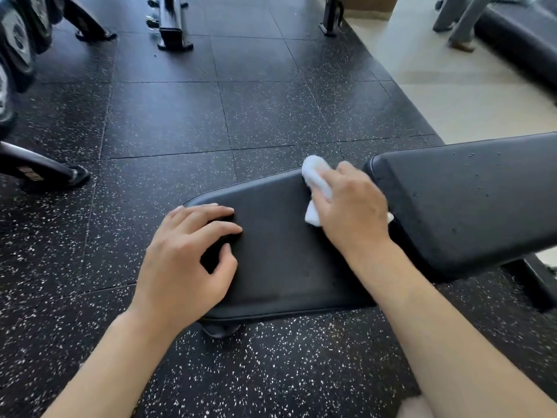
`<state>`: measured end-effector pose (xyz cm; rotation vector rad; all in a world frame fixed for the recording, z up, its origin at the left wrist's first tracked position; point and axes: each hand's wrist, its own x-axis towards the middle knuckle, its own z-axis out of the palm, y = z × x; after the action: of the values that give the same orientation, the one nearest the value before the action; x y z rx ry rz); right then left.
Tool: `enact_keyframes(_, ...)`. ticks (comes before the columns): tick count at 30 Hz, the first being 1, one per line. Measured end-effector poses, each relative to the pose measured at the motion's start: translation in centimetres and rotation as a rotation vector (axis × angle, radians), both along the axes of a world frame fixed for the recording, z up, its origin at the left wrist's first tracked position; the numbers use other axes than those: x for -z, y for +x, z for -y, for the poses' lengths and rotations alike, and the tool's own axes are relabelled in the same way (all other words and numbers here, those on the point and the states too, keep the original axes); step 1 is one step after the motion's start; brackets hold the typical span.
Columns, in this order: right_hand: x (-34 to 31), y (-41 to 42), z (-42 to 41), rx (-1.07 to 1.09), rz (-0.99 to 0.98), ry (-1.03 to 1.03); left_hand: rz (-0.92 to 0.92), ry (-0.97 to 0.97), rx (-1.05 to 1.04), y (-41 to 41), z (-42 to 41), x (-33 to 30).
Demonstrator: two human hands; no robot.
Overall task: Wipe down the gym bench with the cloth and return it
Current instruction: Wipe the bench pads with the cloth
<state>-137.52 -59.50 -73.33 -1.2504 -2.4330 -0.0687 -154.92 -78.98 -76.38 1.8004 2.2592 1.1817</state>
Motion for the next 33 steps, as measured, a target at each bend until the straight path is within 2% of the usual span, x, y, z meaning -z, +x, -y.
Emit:
enact_keyframes(2, 0.4, -1.6, 4.6, -0.165, 0.073, 0.064, 0.008, 0.032, -0.003, 0.0, 0.1, 0.1)
enact_keyframes(4, 0.5, -1.9, 9.8, -0.370, 0.053, -0.005, 0.015, 0.067, -0.004, 0.1, 0.2, 0.0)
enact_keyframes(6, 0.3, -0.3, 10.8, -0.457, 0.033, -0.069, 0.000, 0.095, 0.014, 0.4, 0.4, -0.2)
enact_keyframes(11, 0.0, 4.1, 5.0, -0.118, -0.048, 0.008, -0.058, 0.047, 0.075, 0.6, 0.7, -0.3)
enact_keyframes(13, 0.3, 3.2, 7.3, -0.171, 0.006, 0.026, -0.046, 0.039, 0.054, 0.7, 0.7, -0.2)
enact_keyframes(15, 0.8, 1.8, 11.8, -0.354, 0.102, 0.018, -0.027, 0.041, 0.040, 0.7, 0.7, -0.4)
enact_keyframes(17, 0.8, 1.5, 12.9, -0.455, 0.076, 0.027, -0.031, 0.035, 0.054, 0.6, 0.7, -0.5)
enact_keyframes(19, 0.8, 2.5, 9.7, -0.362, 0.024, 0.069, -0.056, 0.014, 0.088, 0.7, 0.8, -0.6)
enact_keyframes(22, -0.3, 4.5, 4.4, -0.090, -0.038, 0.061, -0.090, -0.028, 0.114, 0.8, 1.2, -0.5)
enact_keyframes(24, -0.1, 3.9, 5.7, -0.101, -0.054, 0.058, -0.092, -0.049, 0.113, 1.0, 1.3, -0.3)
enact_keyframes(27, 0.7, 1.8, 11.1, -0.397, -0.050, 0.045, -0.090, -0.059, 0.090, 1.1, 1.2, -0.4)
enact_keyframes(29, 0.7, 1.9, 10.9, -0.467, -0.027, 0.026, -0.089, -0.060, 0.084, 1.1, 1.1, -0.5)
enact_keyframes(33, 0.0, 4.3, 4.6, -0.160, -0.058, 0.059, -0.137, -0.093, 0.102, 1.8, 1.1, -0.5)
